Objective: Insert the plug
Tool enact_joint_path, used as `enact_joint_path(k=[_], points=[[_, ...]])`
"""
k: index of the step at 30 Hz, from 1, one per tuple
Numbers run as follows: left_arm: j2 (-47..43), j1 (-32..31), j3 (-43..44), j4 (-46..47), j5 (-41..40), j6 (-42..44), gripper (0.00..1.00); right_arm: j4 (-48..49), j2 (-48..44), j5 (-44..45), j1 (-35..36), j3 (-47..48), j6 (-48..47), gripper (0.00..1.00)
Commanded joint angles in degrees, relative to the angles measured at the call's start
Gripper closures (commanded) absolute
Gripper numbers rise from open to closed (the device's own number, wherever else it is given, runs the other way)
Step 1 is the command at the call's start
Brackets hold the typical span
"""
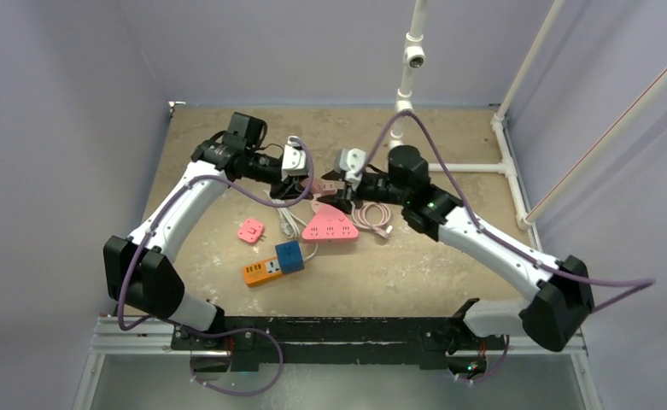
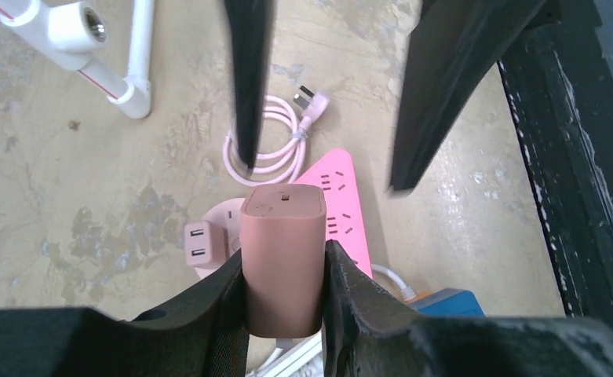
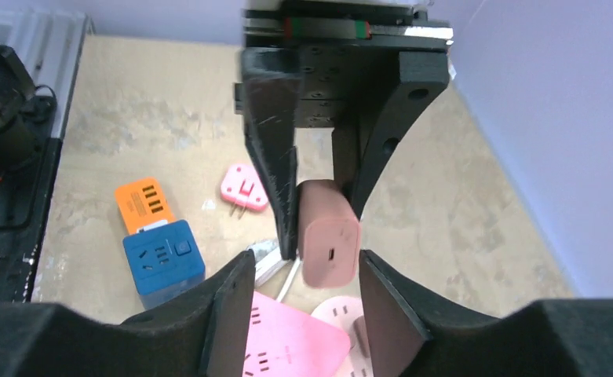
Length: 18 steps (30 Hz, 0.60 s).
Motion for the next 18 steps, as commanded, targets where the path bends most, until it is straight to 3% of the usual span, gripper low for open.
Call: enact_joint_path(k=[1, 4, 9, 18], points=[[-3.76, 1.43, -2.03, 9.84, 6.86, -10.77, 1.00, 15.40, -9.19, -7.37, -2.73, -7.06, 3.44, 0.46], [-6.01, 1.69, -4.49, 20.76, 10.38, -20.79, 1.00, 23.86, -12.09, -9.87, -3.42, -11.31, 7.64, 0.47], [-6.44, 1.70, -4.33, 24.67, 14.73, -26.34, 1.00, 30.32, -13.56, -13.39, -3.44, -13.71, 10.38, 0.46], [-8.47, 1.55, -5.09, 24.72, 17.58, -24.10, 1.00, 36.33, -11.86, -10.22, -5.03, -14.49, 16.89, 0.42]])
